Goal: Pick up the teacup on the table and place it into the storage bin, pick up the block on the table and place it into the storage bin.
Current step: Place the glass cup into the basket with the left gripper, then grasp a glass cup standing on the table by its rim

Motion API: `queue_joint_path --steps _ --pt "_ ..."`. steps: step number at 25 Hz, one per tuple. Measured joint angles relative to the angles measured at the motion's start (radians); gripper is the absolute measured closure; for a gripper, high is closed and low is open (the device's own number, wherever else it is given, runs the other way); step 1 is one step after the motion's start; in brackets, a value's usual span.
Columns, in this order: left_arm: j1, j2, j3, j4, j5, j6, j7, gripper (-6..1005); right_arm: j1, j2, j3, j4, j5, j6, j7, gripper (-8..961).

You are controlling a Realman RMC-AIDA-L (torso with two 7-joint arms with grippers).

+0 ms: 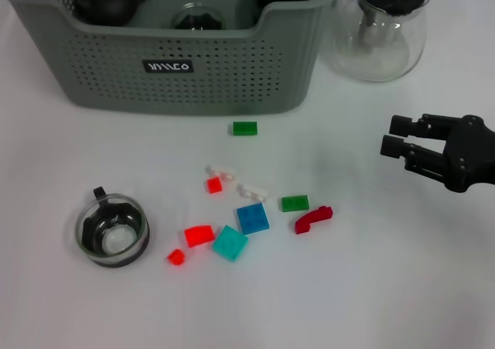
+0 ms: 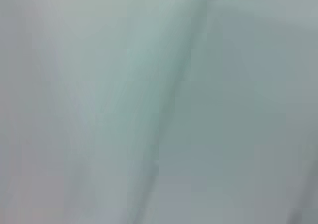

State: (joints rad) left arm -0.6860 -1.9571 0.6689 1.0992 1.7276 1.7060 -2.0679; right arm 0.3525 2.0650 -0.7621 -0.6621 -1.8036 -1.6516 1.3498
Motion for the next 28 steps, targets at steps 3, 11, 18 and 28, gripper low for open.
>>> queue_joint_path --steps 3,11,18,28 --pt "0.099 0.021 -0.002 -0.004 -0.058 0.128 0.088 564 0.001 0.000 0.000 0.000 0.000 -0.001 0.000 529" --pt "0.324 0.014 0.021 0.078 0.178 0.284 0.317 567 0.005 -0.002 -0.003 0.000 0.000 -0.002 0.002 529" --pt "0.336 -0.086 0.014 0.223 0.583 0.219 0.253 569 0.008 0.000 -0.008 0.001 0.000 -0.001 0.008 529" --pt "0.212 -0.202 0.054 0.344 0.961 0.179 -0.158 570 0.000 0.000 -0.008 0.001 -0.001 -0.004 0.009 529"
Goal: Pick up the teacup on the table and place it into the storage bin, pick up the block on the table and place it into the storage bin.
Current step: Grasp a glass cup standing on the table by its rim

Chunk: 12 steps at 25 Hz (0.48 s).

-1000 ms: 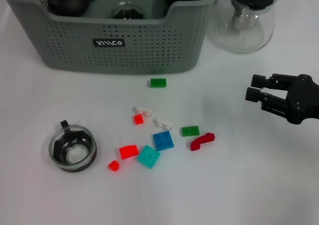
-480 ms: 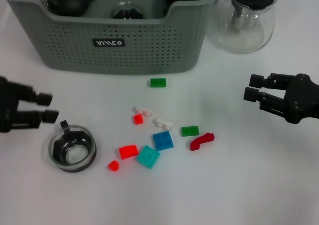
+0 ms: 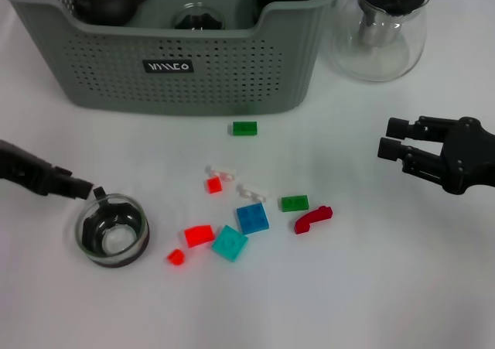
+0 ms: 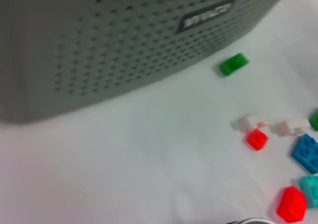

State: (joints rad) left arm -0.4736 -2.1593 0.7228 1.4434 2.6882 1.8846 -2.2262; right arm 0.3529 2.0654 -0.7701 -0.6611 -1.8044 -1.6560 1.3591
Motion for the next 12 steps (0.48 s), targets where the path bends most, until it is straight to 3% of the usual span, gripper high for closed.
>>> queue_joint_path --steps 12 --pt "-0.041 -0.003 0.168 -0.071 0.087 -0.019 -0.140 571 -0.008 0.001 0.005 0.002 -0.015 0.000 -0.008 530"
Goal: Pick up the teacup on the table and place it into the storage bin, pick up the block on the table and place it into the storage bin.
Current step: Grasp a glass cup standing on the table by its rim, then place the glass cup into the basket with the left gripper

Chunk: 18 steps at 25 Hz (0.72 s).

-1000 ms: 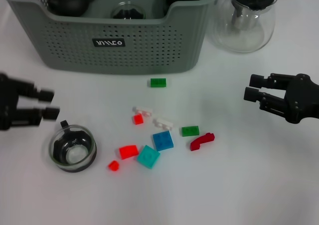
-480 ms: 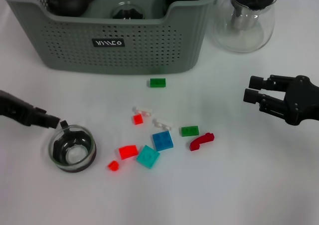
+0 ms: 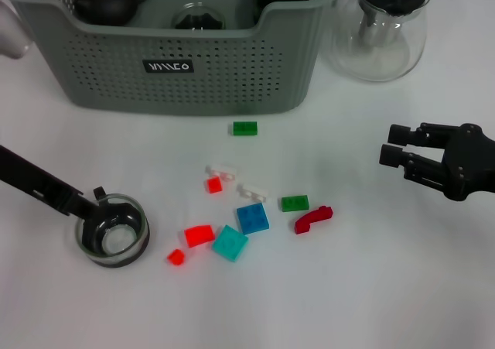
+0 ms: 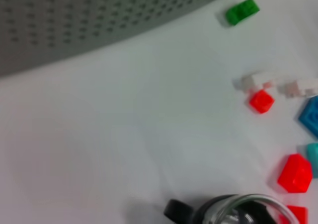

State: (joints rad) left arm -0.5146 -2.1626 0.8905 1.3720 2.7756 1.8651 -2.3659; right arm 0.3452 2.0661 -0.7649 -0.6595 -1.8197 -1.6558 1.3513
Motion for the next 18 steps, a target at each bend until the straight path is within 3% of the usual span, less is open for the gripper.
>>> queue_joint_path --steps 7,13,18 --pt "-0.014 0.005 0.026 -0.091 0.068 -0.077 -0.014 572 0.003 0.001 0.002 0.000 -0.009 0.006 -0.001 529" --pt "-0.023 0.022 0.023 -0.110 0.080 -0.117 -0.050 573 0.007 -0.001 0.003 0.000 -0.009 0.007 0.003 530" --pt "-0.034 0.015 0.038 -0.117 0.080 -0.107 -0.048 573 0.009 0.000 0.003 0.000 -0.009 0.007 0.003 530"
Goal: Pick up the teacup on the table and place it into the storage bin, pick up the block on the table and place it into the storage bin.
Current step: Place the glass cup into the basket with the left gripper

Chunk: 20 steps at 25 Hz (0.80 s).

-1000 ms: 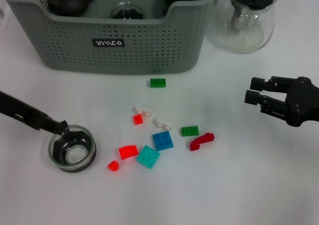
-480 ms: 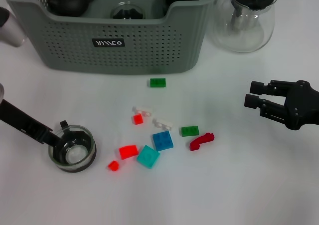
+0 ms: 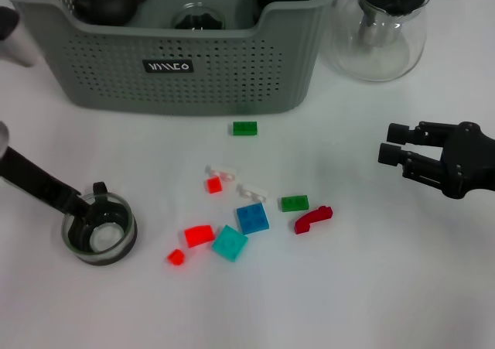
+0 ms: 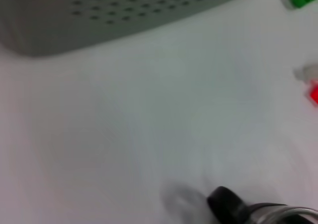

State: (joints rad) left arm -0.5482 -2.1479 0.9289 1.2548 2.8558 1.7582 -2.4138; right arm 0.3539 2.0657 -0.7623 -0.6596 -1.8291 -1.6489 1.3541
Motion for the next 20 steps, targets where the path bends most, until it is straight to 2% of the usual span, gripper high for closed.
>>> queue_joint_path --steps 3,10,15,18,20 --pt "-0.005 0.000 0.030 -0.024 0.000 -0.005 -0.005 573 0.000 0.000 0.000 0.000 0.000 0.000 0.000 530" --pt "-0.027 0.011 0.035 -0.075 0.001 -0.023 -0.016 574 0.000 0.001 0.000 0.000 0.001 0.001 -0.002 530" --pt "-0.029 0.021 0.029 -0.076 0.001 -0.024 -0.020 651 -0.003 0.001 0.000 0.000 0.001 0.001 -0.003 530" --pt "-0.030 0.028 0.029 -0.077 -0.001 -0.023 -0.015 874 -0.004 0.001 0.000 0.000 0.001 0.001 -0.004 530" --pt "-0.030 0.033 0.023 -0.077 -0.008 -0.022 -0.009 902 -0.004 0.000 0.000 0.000 0.001 0.001 -0.004 529"
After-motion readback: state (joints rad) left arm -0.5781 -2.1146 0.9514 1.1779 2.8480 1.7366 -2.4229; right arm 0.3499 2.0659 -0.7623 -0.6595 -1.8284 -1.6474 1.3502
